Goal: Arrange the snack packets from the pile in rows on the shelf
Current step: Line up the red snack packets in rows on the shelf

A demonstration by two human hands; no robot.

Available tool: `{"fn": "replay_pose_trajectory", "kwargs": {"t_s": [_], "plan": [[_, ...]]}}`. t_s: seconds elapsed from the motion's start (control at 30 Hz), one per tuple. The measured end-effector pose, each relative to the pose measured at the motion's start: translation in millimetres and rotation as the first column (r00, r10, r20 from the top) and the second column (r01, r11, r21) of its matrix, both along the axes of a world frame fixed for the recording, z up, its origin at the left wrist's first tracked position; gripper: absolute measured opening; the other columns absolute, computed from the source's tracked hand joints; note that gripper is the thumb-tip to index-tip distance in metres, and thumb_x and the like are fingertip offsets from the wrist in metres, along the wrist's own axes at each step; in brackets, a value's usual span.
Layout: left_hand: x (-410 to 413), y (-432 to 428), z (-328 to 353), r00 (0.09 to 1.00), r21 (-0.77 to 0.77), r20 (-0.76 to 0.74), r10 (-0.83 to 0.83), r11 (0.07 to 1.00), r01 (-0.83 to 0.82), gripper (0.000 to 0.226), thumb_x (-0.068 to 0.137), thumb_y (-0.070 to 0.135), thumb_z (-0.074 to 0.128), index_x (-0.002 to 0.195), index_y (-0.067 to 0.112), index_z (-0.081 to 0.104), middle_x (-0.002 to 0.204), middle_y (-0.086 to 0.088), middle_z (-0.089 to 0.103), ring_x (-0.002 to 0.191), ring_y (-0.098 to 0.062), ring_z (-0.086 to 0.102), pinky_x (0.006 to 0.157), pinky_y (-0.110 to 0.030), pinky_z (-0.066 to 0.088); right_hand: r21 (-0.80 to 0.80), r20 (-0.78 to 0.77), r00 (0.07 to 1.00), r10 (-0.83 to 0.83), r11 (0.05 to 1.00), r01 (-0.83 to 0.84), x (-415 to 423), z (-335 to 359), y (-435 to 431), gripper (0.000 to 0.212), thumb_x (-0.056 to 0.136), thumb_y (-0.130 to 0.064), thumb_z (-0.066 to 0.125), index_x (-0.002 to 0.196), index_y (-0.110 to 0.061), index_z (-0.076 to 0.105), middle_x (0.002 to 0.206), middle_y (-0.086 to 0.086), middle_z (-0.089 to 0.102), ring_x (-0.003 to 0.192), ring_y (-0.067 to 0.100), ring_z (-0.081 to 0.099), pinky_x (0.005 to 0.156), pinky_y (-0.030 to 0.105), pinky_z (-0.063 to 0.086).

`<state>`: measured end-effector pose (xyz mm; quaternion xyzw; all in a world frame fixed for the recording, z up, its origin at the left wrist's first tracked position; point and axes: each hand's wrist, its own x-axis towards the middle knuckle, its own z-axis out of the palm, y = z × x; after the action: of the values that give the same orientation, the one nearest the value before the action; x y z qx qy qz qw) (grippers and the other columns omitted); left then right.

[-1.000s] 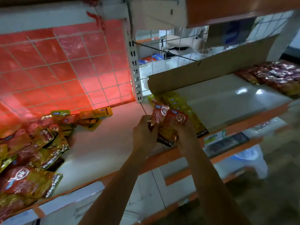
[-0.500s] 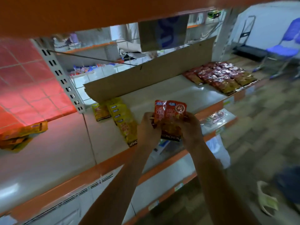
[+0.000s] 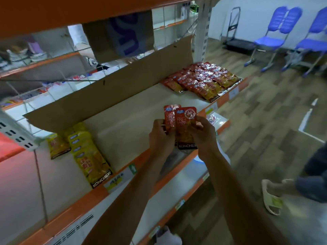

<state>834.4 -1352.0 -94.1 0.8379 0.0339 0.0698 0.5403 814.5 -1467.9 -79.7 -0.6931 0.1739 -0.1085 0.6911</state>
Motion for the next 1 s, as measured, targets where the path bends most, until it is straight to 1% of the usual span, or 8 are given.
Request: {"fn": "replay_pose_trajectory", "kwargs": {"t_s": [0.13,0.23,0.4,0.47,0.6,0.73,0.87,1.0], "plan": [[33.6,-14.0,1.2,0.999,0.02,0.026,-0.034,0.999,0.034,0.023,0.091,0.032,0.062,0.109,0.024,0.05,0.094,0.013,0.057,0.084,-0.006,0.06,0.074,-0.025,0.052,-0.026,-0.009,0.999,-0.041,0.999,0.041,30.4,2.3,-12.7,0.029,0.087,-0.014,0.065,0.114,-0.022,0.059,0.097,-0.006,0.061,0.097,0.021,0.064,0.09,0.045,0.053],[59.6,-20.7,3.2,0.998,0.009,0.048,-0.048,0.999,0.047,0.017,0.092,0.028,0.061,0.103,0.027,0.048,0.086,0.019,0.054,0.071,0.011,0.057,0.054,-0.003,0.042,-0.04,-0.006,0.999,-0.052,0.998,0.052,56.5,3.4,-18.9,0.025,0.085,-0.009,0.064,0.106,-0.022,0.06,0.098,0.0,0.066,0.091,0.019,0.065,0.085,0.043,0.055],[98.1,-24.7,4.3,0.998,0.008,0.052,-0.044,0.999,0.044,0.018,0.09,0.029,0.064,0.099,0.027,0.048,0.082,0.021,0.052,0.067,0.013,0.056,0.049,-0.003,0.039,-0.057,-0.003,0.998,-0.06,0.997,0.06,98.3,3.9,-22.8,0.03,0.084,-0.009,0.066,0.114,-0.016,0.062,0.095,0.001,0.066,0.091,0.022,0.067,0.084,0.048,0.056],[111.2,-25.1,3.5,0.999,-0.005,0.043,-0.031,0.999,0.032,0.018,0.09,0.029,0.065,0.097,0.028,0.049,0.081,0.021,0.053,0.068,0.023,0.053,0.048,0.001,0.037,-0.079,0.003,0.998,-0.063,0.995,0.063,112.2,1.6,-22.7,0.03,0.084,-0.012,0.067,0.114,-0.016,0.064,0.099,0.003,0.069,0.09,0.022,0.067,0.084,0.049,0.055],[135.8,-28.3,1.5,1.0,0.003,-0.01,0.022,1.0,-0.022,0.017,0.088,0.036,0.064,0.095,0.035,0.049,0.081,0.023,0.054,0.067,0.012,0.054,0.046,-0.005,0.038,-0.1,0.001,1.0,-0.016,0.995,0.016,137.0,-1.9,-26.7,0.03,0.086,-0.016,0.064,0.116,-0.018,0.064,0.102,0.002,0.07,0.087,0.018,0.068,0.083,0.045,0.056],[164.8,-39.2,-4.1,0.992,-0.007,-0.038,0.121,0.993,-0.121,0.011,0.09,0.038,0.06,0.094,0.033,0.052,0.081,0.023,0.052,0.072,0.007,0.052,0.055,-0.013,0.035,-0.162,0.018,1.0,0.02,0.987,-0.017,166.6,-3.4,-39.7,0.031,0.087,-0.015,0.062,0.118,-0.013,0.062,0.107,0.004,0.069,0.093,0.017,0.065,0.079,0.033,0.054],[191.6,-54.3,-4.5,0.967,-0.038,-0.121,0.226,0.972,-0.232,0.013,0.09,0.04,0.06,0.094,0.029,0.054,0.08,0.019,0.054,0.067,0.009,0.048,0.052,-0.008,0.033,-0.167,-0.009,0.998,0.061,0.984,-0.062,196.7,0.9,-61.0,0.033,0.086,-0.01,0.06,0.118,-0.01,0.061,0.101,0.005,0.069,0.094,0.023,0.065,0.083,0.041,0.054],[212.5,-70.2,-8.8,0.918,-0.074,-0.189,0.348,0.927,-0.367,0.014,0.087,0.039,0.064,0.092,0.029,0.057,0.081,0.016,0.057,0.064,0.009,0.048,0.048,-0.008,0.031,-0.199,-0.003,0.995,0.095,0.976,-0.094,229.3,5.1,-91.2,0.019,0.086,-0.008,0.058,0.105,-0.013,0.06,0.095,0.006,0.067,0.088,0.025,0.064,0.079,0.043,0.053]]}}
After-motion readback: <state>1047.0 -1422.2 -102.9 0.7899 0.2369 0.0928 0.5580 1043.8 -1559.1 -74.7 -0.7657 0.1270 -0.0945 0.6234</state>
